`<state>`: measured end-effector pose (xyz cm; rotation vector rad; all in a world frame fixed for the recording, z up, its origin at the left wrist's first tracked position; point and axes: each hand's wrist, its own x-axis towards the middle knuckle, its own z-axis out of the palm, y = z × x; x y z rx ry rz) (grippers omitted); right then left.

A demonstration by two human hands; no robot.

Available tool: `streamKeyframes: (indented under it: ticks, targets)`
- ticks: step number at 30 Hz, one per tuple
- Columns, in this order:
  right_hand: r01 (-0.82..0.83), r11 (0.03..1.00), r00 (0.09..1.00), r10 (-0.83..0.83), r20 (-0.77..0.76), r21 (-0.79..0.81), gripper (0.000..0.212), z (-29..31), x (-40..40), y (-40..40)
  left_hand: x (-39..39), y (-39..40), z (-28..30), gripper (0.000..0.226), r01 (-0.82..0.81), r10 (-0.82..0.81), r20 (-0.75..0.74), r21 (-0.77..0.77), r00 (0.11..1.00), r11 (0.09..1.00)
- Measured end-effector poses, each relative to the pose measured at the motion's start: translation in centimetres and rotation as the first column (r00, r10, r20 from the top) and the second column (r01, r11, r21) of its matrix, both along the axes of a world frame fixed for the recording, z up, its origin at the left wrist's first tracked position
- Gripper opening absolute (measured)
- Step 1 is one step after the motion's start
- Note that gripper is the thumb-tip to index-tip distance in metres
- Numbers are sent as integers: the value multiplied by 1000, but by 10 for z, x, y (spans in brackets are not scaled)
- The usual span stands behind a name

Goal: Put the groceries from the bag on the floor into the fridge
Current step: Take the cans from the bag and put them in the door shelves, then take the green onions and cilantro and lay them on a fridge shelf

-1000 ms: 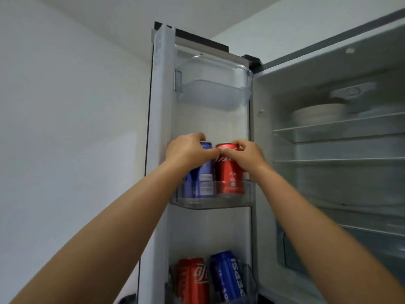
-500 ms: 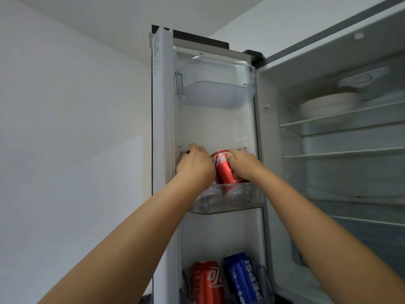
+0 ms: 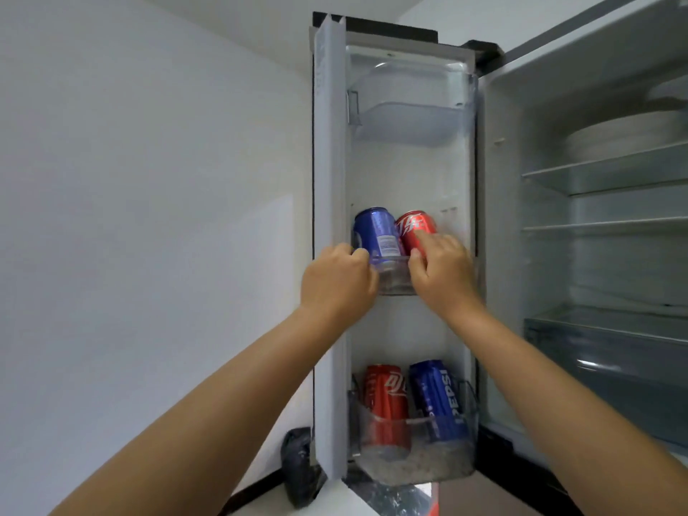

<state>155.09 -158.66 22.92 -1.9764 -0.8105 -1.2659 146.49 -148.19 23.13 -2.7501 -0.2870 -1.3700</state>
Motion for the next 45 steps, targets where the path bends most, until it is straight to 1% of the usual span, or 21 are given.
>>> streamKeyframes:
  ticks: [2, 5, 7, 8, 11, 13, 16, 18, 21, 25, 29, 32, 36, 38, 40, 45]
  targets:
    - [-104, 994, 994, 105, 19, -21, 50, -8, -18, 11, -22, 10, -12, 37, -87, 86, -20, -29, 996, 996]
    - [-211, 973, 975, 216, 48, -91, 28, -22, -50, 33, -60, 37, -32, 37, -238, 234, -65, -67, 970, 969]
    - [-271, 952, 957, 282, 65, -141, 24, -33, -70, 54, -87, 60, -48, 37, -336, 323, -135, -85, 937, 938]
    - [-322, 935, 942, 332, 49, -148, 25, -39, -79, 67, -101, 73, -57, 37, -387, 367, -179, -90, 913, 918]
    - [-490, 860, 871, 491, -30, -142, 30, -66, -113, 117, -147, 115, -88, 39, -525, 484, -289, -83, 826, 847]
    - [-556, 815, 831, 547, -101, -162, 30, -89, -139, 156, -176, 141, -110, 40, -588, 538, -347, -49, 768, 808]
    - [-644, 735, 757, 575, -311, -210, 35, -121, -184, 218, -216, 186, -137, 40, -650, 584, -417, -22, 696, 759]
    - [-670, 693, 736, 572, -361, -266, 35, -137, -210, 263, -242, 224, -149, 38, -685, 606, -446, -21, 659, 729]
    - [-677, 662, 729, 543, -417, -322, 35, -158, -245, 332, -281, 287, -169, 35, -720, 632, -466, -17, 620, 694]
    - [-680, 635, 719, 480, -502, -366, 34, -189, -280, 420, -318, 370, -199, 36, -709, 614, -507, 9, 604, 705]
    - [-699, 597, 692, 426, -582, -394, 33, -226, -300, 498, -333, 445, -235, 37, -697, 556, -605, 2, 570, 717]
    - [-696, 573, 690, 366, -624, -434, 33, -254, -298, 550, -333, 502, -269, 37, -695, 500, -672, -31, 547, 718]
    - [-706, 545, 663, 284, -693, -452, 31, -300, -274, 625, -317, 583, -318, 37, -690, 398, -759, -92, 515, 718]
    - [-725, 525, 634, 254, -730, -446, 31, -323, -255, 664, -303, 626, -343, 38, -688, 344, -802, -112, 489, 717]
    - [-750, 515, 586, 223, -779, -416, 31, -345, -234, 703, -286, 669, -367, 37, -689, 288, -841, -131, 458, 713]
    - [-775, 499, 466, 38, -884, -387, 29, -399, -186, 800, -248, 765, -420, 34, -710, 136, -930, -161, 343, 686]
